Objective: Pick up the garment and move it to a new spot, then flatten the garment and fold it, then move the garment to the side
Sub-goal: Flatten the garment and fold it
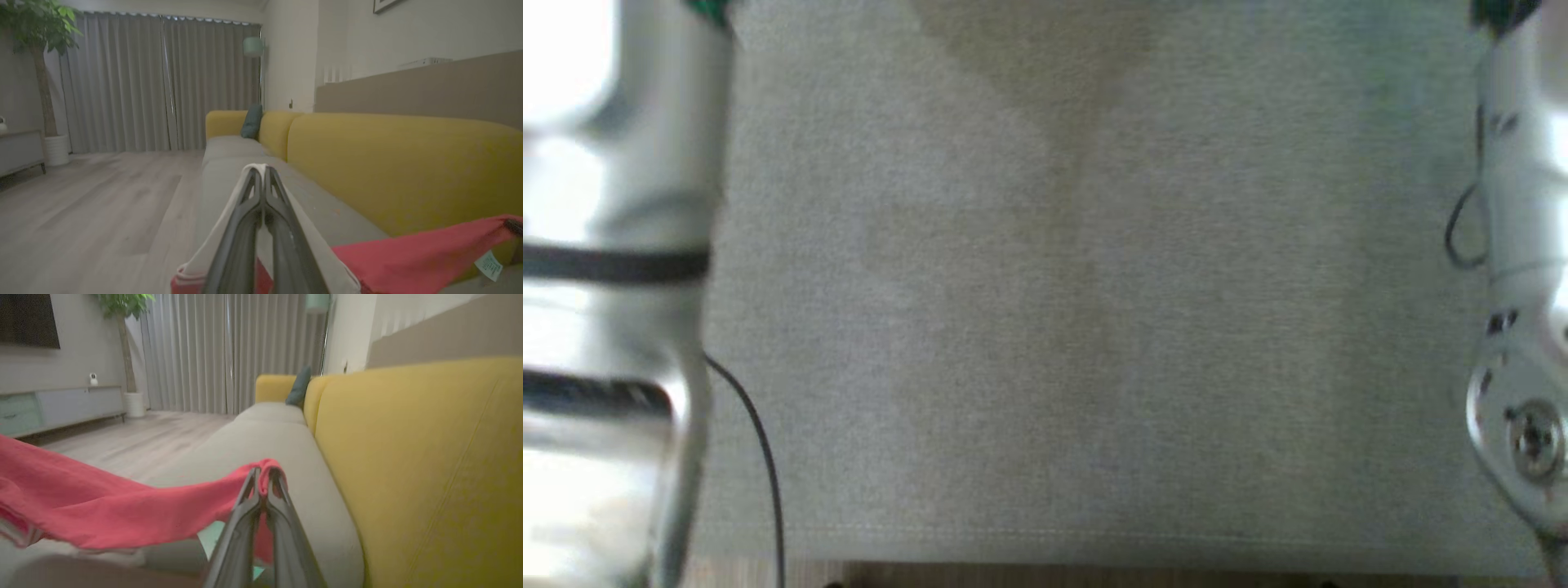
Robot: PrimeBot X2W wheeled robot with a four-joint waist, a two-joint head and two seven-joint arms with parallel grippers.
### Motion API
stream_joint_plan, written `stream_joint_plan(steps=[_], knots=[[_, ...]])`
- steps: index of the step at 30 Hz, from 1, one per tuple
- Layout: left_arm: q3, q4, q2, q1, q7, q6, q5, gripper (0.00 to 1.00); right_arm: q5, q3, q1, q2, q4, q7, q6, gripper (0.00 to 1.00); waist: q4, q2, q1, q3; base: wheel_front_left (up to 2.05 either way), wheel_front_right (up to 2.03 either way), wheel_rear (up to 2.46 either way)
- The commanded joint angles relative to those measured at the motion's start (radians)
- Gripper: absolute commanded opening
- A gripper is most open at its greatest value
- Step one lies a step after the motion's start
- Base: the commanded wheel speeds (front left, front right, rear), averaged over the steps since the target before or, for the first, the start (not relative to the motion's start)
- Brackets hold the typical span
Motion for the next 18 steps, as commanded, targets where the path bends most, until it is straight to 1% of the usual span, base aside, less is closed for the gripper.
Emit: stream_joint_plan(steps=[1,3,6,12,13,18], knots=[[0.022,-0.031,0.025,0.027,-0.009,-0.006,-0.013,0.0,-0.006,-0.005,0.025,0.023,-0.021,-0.006,0.007,0.0,0.033,0.0001,-0.0001,0.036,0.0,0.0,0.0],[0.034,-0.05,0.015,0.103,-0.012,-0.013,-0.028,0.0,-0.001,-0.019,0.077,0.023,-0.011,-0.006,0.007,0.0,0.037,0.0001,-0.0001,0.042,0.0,0.0,0.0],[0.074,-0.134,0.006,0.222,-0.013,-0.023,-0.043,0.0,0.025,-0.032,0.142,0.023,-0.014,-0.006,0.007,0.0,0.033,0.0001,-0.0001,0.044,0.0,0.0,0.0],[0.153,-0.309,-0.014,0.472,-0.013,-0.046,-0.066,0.0,0.143,0.005,0.272,0.024,-0.064,-0.006,0.007,0.0,0.019,0.0001,-0.0001,-0.003,0.0,0.0,0.0],[0.153,-0.309,-0.014,0.472,-0.013,-0.046,-0.066,0.0,0.143,0.005,0.272,0.024,-0.064,-0.006,0.007,0.0,0.019,0.0001,-0.0001,-0.003,0.0,0.0,0.0],[0.18,-0.443,-0.031,0.683,-0.013,-0.059,-0.074,0.0,0.237,0.049,0.397,0.024,-0.117,-0.006,0.007,0.0,0.008,0.0001,-0.0001,-0.072,0.0,0.0,0.0]])
